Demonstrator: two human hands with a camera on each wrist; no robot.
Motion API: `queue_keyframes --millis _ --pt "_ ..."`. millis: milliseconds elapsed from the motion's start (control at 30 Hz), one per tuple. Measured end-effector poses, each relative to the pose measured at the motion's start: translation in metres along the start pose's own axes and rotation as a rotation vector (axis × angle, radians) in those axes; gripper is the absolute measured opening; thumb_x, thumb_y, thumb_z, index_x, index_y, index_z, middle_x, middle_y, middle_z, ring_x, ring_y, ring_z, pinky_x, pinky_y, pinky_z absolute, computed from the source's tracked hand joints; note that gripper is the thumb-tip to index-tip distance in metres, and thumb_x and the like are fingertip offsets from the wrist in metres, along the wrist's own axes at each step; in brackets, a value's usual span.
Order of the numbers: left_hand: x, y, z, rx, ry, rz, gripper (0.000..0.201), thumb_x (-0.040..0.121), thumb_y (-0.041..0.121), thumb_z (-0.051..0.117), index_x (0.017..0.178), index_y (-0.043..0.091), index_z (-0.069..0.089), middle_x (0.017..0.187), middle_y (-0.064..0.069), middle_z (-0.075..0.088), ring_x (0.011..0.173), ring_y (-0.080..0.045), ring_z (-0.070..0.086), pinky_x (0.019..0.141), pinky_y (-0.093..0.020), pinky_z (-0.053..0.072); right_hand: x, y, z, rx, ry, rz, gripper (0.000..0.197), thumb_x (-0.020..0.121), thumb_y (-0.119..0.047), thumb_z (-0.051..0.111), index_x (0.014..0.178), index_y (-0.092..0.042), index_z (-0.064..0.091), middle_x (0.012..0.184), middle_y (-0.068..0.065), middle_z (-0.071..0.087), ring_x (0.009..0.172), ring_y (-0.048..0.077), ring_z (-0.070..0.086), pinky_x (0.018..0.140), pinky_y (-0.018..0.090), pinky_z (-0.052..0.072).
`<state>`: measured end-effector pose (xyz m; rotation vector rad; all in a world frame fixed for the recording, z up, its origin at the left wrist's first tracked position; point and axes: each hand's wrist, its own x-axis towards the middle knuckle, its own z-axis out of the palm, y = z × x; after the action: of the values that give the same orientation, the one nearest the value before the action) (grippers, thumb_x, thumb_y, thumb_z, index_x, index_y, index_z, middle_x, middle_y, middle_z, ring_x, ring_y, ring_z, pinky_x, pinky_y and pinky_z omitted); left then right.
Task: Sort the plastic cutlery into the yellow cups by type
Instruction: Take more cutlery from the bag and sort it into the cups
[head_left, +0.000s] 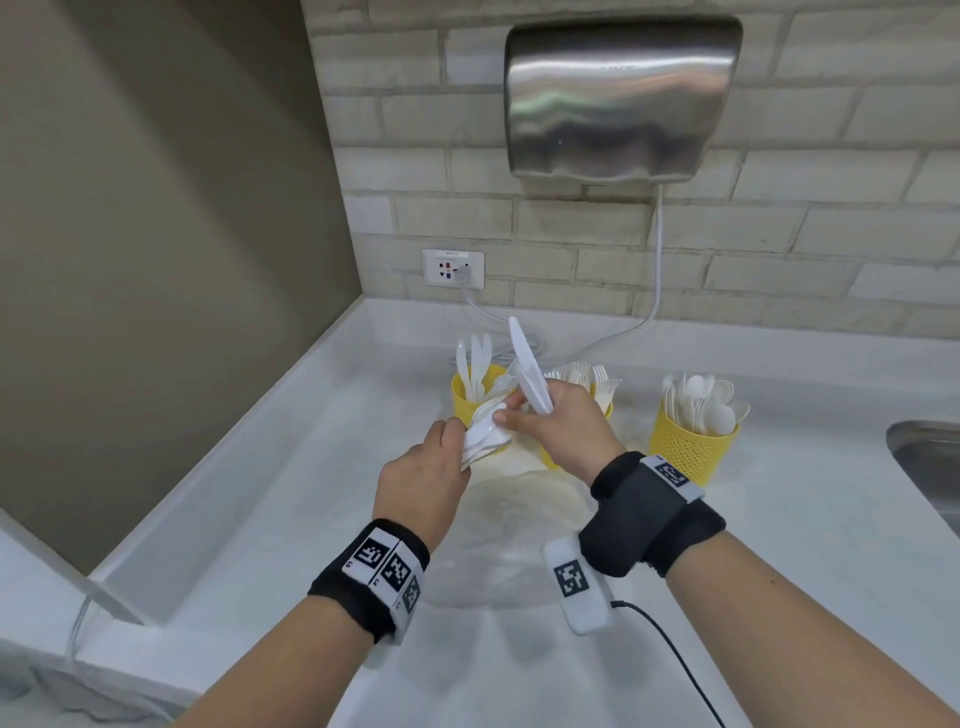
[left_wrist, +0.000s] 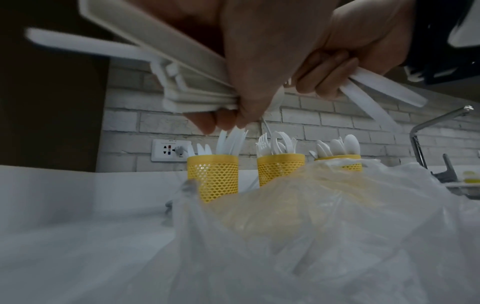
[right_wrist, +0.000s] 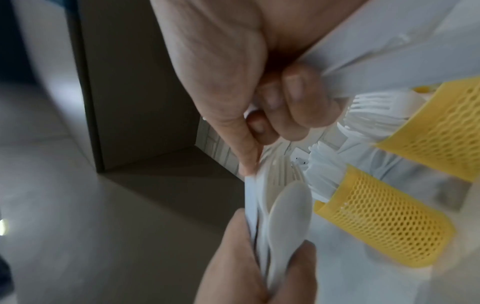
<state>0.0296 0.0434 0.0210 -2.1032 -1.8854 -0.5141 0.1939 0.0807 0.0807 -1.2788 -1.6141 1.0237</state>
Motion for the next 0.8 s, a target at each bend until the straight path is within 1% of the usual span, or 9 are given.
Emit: queue_keyframes --millis 133,200,300,400,467,500,567,667,800 --pt "0.001 0.004 -0.009 -0.079 -0.066 -0.140 0.031 0.088 0.027 0.059 0.113 0.013 0.049 0.095 -0.002 0.060 0.066 -0.027 0.061 0.051 -0.029 0.032 0.006 -0.006 0.000 0.252 0.059 0.069 0.014 0.093 -0.021 0.061 0.080 -0.020 0.055 0.047 -0.016 0.044 0.046 0.004 0.038 0.039 0.011 0.028" --pt "0.003 0.008 -0.011 -0.087 -0.062 -0.144 0.032 0.094 0.030 0.049 0.121 0.013 0.043 0.105 -0.001 0.058 0.077 -0.027 0.062 0.057 -0.030 0.034 0.003 -0.010 0.005 0.314 0.031 0.042 0.010 0.090 -0.021 0.066 0.085 -0.016 0.058 0.048 -0.014 0.046 0.044 0.006 0.041 0.038 0.012 0.030" --pt "0.006 0.009 -0.015 -0.098 -0.063 -0.143 0.035 0.095 0.032 0.048 0.124 0.015 0.040 0.111 0.000 0.056 0.086 -0.026 0.063 0.060 -0.029 0.035 -0.001 -0.012 0.013 0.193 0.029 -0.033 0.009 0.079 -0.020 0.078 0.078 -0.018 0.069 0.064 -0.012 0.065 0.056 0.000 0.058 0.056 0.013 0.043" --pt "0.007 0.005 -0.018 -0.160 -0.073 -0.164 0.033 0.093 0.031 0.051 0.120 0.015 0.042 0.106 -0.001 0.057 0.082 -0.028 0.062 0.060 -0.030 0.035 0.005 -0.017 0.017 0.040 0.080 -0.086 0.030 0.088 -0.027 0.068 0.060 -0.027 0.060 0.067 -0.006 0.063 0.060 0.004 0.055 0.061 0.019 0.040" --pt "0.009 0.000 -0.021 -0.258 -0.063 -0.198 0.027 0.091 0.029 0.054 0.112 0.017 0.043 0.096 0.001 0.057 0.075 -0.029 0.058 0.059 -0.030 0.037 0.010 -0.023 0.017 0.056 0.140 -0.126 0.033 0.098 -0.033 0.051 0.067 -0.028 0.062 0.084 0.004 0.064 0.072 0.013 0.057 0.070 0.027 0.043" --pt "0.010 -0.003 -0.022 -0.320 -0.060 -0.226 0.025 0.090 0.029 0.056 0.108 0.018 0.043 0.091 0.002 0.057 0.072 -0.027 0.056 0.059 -0.031 0.039 0.013 -0.027 0.016 0.123 0.202 -0.130 0.035 0.100 -0.034 0.045 0.070 -0.025 0.061 0.081 0.003 0.062 0.070 0.015 0.056 0.069 0.031 0.043" --pt "0.011 -0.012 -0.022 -0.447 -0.079 -0.285 0.022 0.091 0.030 0.057 0.103 0.019 0.042 0.084 0.001 0.058 0.068 -0.024 0.054 0.058 -0.032 0.041 0.020 -0.031 0.010 0.274 0.310 -0.122 0.039 0.102 -0.036 0.039 0.077 -0.014 0.058 0.070 0.002 0.056 0.056 0.014 0.048 0.057 0.029 0.040" --pt "0.009 -0.021 -0.018 -0.613 -0.126 -0.320 0.020 0.095 0.031 0.051 0.099 0.019 0.035 0.071 0.001 0.052 0.058 -0.022 0.049 0.053 -0.033 0.038 0.026 -0.037 0.001 0.402 0.285 -0.124 0.041 0.104 -0.034 0.035 0.089 -0.002 0.056 0.071 0.004 0.066 0.045 0.012 0.048 0.044 0.025 0.043" --pt "0.008 -0.025 -0.013 -0.794 -0.122 -0.343 0.021 0.098 0.036 0.045 0.093 0.019 0.033 0.066 -0.001 0.046 0.055 -0.022 0.041 0.054 -0.041 0.043 0.031 -0.042 -0.001 0.507 0.253 -0.128 0.030 0.104 -0.032 0.036 0.093 -0.008 0.049 0.059 0.005 0.062 0.055 0.020 0.063 0.058 0.032 0.056"
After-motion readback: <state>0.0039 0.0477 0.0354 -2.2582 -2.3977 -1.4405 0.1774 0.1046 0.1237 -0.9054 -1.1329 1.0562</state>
